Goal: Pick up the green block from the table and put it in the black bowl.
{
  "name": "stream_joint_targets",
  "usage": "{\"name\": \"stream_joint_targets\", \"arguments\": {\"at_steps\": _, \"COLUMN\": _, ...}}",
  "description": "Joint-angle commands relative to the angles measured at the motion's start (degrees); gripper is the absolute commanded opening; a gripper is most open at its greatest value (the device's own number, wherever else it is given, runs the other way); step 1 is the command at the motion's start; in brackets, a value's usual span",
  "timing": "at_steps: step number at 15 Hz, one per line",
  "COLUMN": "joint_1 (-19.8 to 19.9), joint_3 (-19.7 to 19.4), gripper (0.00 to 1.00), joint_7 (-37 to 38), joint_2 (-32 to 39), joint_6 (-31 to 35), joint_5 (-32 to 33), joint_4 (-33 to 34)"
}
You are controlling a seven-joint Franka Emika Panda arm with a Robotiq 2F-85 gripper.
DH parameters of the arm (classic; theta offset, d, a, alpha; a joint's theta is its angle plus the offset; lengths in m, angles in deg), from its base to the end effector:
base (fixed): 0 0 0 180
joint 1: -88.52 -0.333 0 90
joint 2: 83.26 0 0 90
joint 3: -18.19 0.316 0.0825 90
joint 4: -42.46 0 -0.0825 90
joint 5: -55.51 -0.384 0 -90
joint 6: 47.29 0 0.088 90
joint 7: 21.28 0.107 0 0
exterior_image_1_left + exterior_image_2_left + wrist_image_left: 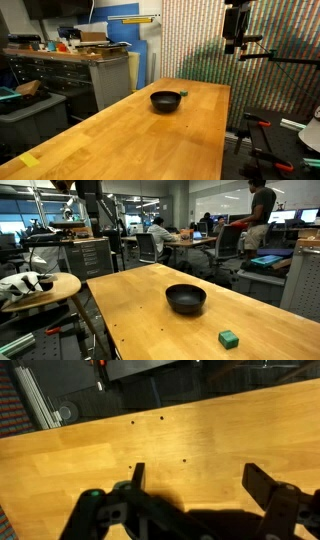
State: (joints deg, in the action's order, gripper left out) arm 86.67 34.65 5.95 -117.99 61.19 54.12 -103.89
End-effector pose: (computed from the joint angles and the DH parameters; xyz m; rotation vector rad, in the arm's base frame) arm 0.3408 0.1170 0.4544 2.9671 -0.3267 -0.0263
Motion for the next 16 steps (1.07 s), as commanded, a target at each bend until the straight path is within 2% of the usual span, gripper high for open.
{"name": "stream_joint_targets", "arguments": {"at_steps": 1, "joint_1": -0.7, "joint_3": -0.6, "gripper": 1.0, "joint_7": 0.3, "joint_2": 0.1, "joint_6": -0.1, "joint_5": 0.4, "joint_4": 0.2}}
{"name": "stream_joint_targets", "arguments": {"at_steps": 6, "joint_1": 0.6, "joint_3": -2.2, "gripper": 1.0, "joint_7": -0.1, "joint_2": 1.4, "joint_6": 1.3, "joint_5": 1.3, "joint_4": 0.7}}
{"name": "stream_joint_targets", "arguments": {"at_steps": 12, "joint_1": 3.9, "joint_3": -6.7, "gripper": 1.0, "joint_7": -1.1, "joint_2": 4.4, "joint_6": 2.0, "joint_5": 4.5, "joint_4": 3.4}}
{"name": "stream_joint_targets", "arguments": {"at_steps": 16, "joint_1": 6.7, "joint_3": -9.5, "gripper": 1.0, "joint_7": -1.3, "joint_2": 7.8, "joint_6": 5.8, "joint_5": 6.8, "joint_4": 5.6}}
